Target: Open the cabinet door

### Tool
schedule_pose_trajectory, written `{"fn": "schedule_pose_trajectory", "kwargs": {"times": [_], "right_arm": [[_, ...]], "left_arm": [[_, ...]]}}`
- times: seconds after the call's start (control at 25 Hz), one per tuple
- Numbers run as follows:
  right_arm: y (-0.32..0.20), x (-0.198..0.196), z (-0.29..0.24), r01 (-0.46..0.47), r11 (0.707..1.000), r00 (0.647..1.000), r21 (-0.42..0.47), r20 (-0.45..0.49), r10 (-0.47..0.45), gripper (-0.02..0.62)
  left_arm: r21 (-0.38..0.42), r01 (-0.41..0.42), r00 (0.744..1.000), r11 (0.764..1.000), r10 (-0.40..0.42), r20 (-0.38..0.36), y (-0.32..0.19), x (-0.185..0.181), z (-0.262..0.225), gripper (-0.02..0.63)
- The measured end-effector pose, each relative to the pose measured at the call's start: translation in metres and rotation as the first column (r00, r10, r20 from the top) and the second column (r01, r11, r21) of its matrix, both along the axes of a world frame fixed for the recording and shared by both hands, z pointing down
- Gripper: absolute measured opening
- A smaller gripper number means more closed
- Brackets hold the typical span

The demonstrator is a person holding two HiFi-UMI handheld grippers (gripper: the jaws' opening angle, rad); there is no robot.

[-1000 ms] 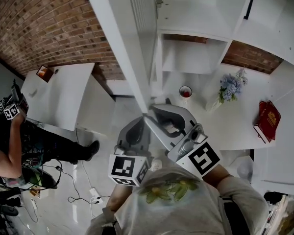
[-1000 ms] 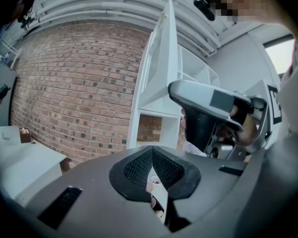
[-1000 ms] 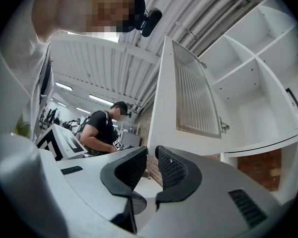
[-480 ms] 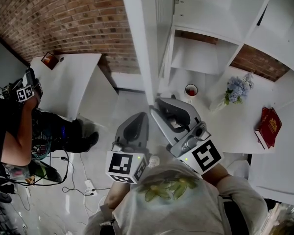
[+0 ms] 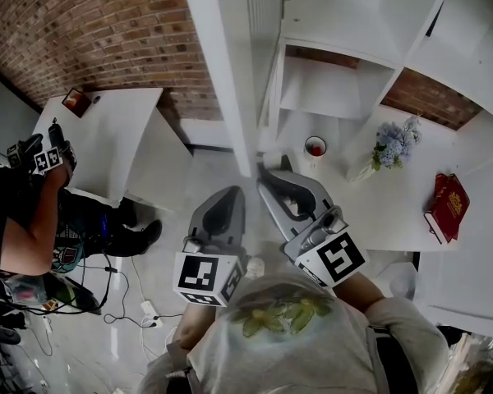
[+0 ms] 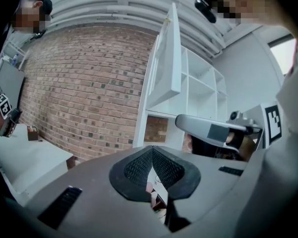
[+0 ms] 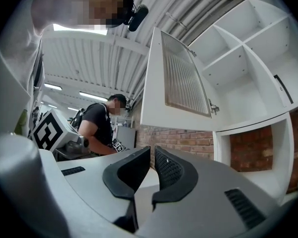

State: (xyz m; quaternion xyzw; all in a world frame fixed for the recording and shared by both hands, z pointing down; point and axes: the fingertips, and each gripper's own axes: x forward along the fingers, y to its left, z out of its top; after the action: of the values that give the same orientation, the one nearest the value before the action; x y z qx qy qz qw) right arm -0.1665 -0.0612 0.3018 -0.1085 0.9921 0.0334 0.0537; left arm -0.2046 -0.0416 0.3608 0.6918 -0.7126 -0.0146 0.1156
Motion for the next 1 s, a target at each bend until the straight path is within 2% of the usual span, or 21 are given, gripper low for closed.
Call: {"fn": "schedule_pose_trajectory", "kwargs": {"times": [0.32, 0.64, 1.0], "right_arm": [[0.004, -0.005, 0.019, -0.006, 0.999, 0.999, -0.044, -0.052, 0.004, 0.030], [0.017, -0.010, 0.028, 0.015, 0.999, 0.995, -0.039, -0.094, -0.019, 0.029], [0.020, -0.007, 0.034, -0.017, 0.997, 0.992, -0.069, -0.124, 0.008, 0.029]], "left_arm": [[-0.008, 0.008, 1.000, 1.000, -0.008, -0.008, 0.005, -0.002, 0.003, 0.011], [0.000, 0.010, 1.000, 1.000, -0.010, -0.020, 0.011, -0.003, 0.004, 0.011], [-0.008, -0.011, 0.999, 1.000, 0.011, -0.040, 0.012, 0.001, 0.011, 0.011]]}}
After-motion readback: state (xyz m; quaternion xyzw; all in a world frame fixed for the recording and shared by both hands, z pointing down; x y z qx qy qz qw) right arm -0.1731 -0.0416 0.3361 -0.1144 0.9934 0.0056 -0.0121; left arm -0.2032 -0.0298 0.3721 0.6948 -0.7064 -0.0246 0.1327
